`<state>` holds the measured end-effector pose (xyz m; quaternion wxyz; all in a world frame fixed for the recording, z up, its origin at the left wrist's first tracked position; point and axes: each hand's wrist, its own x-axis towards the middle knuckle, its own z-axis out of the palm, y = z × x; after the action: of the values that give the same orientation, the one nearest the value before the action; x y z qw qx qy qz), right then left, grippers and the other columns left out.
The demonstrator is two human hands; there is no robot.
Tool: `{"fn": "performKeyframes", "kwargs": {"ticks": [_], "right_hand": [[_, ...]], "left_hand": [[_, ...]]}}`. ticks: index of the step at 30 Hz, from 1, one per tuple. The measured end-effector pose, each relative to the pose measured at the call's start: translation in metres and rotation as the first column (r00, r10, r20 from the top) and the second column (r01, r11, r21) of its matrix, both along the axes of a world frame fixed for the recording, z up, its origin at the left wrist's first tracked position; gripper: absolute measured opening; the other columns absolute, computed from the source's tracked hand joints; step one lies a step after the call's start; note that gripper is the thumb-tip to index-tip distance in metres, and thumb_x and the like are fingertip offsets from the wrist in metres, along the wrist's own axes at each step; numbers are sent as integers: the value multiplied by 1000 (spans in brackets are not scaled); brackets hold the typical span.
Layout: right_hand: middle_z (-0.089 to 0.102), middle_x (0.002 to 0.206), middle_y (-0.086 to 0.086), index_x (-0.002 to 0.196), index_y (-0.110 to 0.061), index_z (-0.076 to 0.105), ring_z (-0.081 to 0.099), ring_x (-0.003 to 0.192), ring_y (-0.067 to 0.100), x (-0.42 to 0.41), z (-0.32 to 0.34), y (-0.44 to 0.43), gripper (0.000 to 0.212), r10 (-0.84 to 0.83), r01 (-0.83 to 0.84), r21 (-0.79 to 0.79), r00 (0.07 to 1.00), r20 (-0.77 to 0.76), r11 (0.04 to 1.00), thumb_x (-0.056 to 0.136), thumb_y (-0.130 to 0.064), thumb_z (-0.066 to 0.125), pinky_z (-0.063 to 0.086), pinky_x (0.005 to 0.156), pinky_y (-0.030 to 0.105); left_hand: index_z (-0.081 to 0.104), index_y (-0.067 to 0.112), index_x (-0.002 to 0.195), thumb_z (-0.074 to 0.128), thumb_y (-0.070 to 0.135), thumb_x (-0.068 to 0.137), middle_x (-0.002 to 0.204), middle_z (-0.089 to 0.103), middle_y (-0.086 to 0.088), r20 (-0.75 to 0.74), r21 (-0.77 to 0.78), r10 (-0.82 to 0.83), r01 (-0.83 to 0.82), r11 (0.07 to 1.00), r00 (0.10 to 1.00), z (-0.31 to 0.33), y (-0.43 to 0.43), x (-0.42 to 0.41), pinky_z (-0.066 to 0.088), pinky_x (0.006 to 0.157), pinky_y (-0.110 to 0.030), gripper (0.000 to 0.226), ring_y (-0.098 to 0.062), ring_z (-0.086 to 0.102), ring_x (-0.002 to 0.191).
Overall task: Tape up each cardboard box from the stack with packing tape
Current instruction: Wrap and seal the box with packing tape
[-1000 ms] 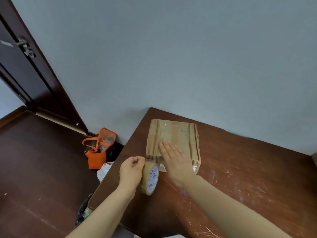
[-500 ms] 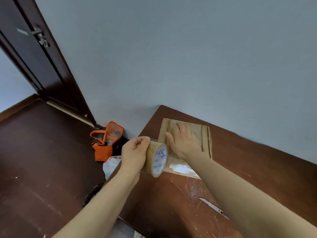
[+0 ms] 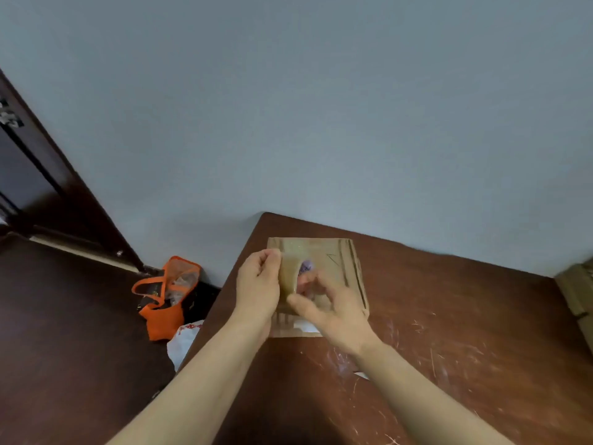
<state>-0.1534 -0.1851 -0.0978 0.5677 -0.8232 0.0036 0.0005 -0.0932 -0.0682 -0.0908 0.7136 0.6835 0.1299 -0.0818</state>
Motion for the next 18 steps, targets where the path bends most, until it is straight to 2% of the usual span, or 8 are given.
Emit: {"fn": "performKeyframes", "kwargs": {"ticks": [1,2,4,5,7,10,14,18], "right_hand": [[63,80,-12,90,-21,63,59,77,2,-6,-8,1,23,31,-31,-123,1000,2,992,82,-42,66,44,72,14],[61,78,-10,88,-20,61,57,79,7,-10,-18,1,32,33,-20,-263,998,45,964,81,-51,59,44,76,21],[50,67,-9,76,-17,51,51,72,14,-19,-28,2,45,7,44,-413,993,121,910,82,-60,39,41,76,27],[47,65,-8,74,-18,46,48,69,15,-24,-29,3,43,-9,66,-415,991,137,908,84,-59,35,40,73,28],[45,65,-8,77,-19,43,45,64,14,-31,-29,6,36,-35,85,-357,989,145,930,91,-52,37,39,64,30],[48,68,-6,87,-17,46,47,66,16,-40,-26,12,27,-108,134,-240,987,118,961,99,-40,41,37,62,29],[43,63,-9,80,-21,41,43,62,13,-42,-20,10,25,-141,156,-175,986,93,972,100,-36,42,38,61,32],[42,58,-9,68,-31,37,41,56,8,-38,-20,0,33,-129,139,-116,987,92,983,98,-35,49,37,56,26]], "left_hand": [[64,13,103,49,27,99,100,67,-8,-26,-12,-32,32,999,999,1,-6,1,55,82,-39,21,-21,65,90],[64,14,99,48,27,100,100,67,-9,-61,-7,-58,58,998,996,-1,-10,2,54,84,-40,21,-22,64,90],[61,16,86,47,23,101,94,64,-8,-155,28,-86,92,995,984,-4,-14,2,51,83,-39,21,-21,59,88],[59,16,83,46,21,101,92,64,-9,-201,35,-87,96,995,976,-7,-14,2,52,80,-40,23,-22,59,87],[61,12,88,44,19,102,93,66,-13,-291,20,-91,101,995,952,-10,-12,-1,52,66,-35,22,-24,63,82],[61,7,89,42,16,102,89,66,-14,-331,25,-101,115,993,938,-10,-16,-7,46,57,-29,25,-24,64,76],[61,7,74,43,12,100,83,65,-14,-267,55,-86,105,993,960,-6,-27,-12,51,63,-30,32,-23,62,73],[63,5,78,43,13,101,80,65,-13,-209,-18,-45,42,999,977,-4,-32,-18,54,68,-34,31,-23,63,72]]}}
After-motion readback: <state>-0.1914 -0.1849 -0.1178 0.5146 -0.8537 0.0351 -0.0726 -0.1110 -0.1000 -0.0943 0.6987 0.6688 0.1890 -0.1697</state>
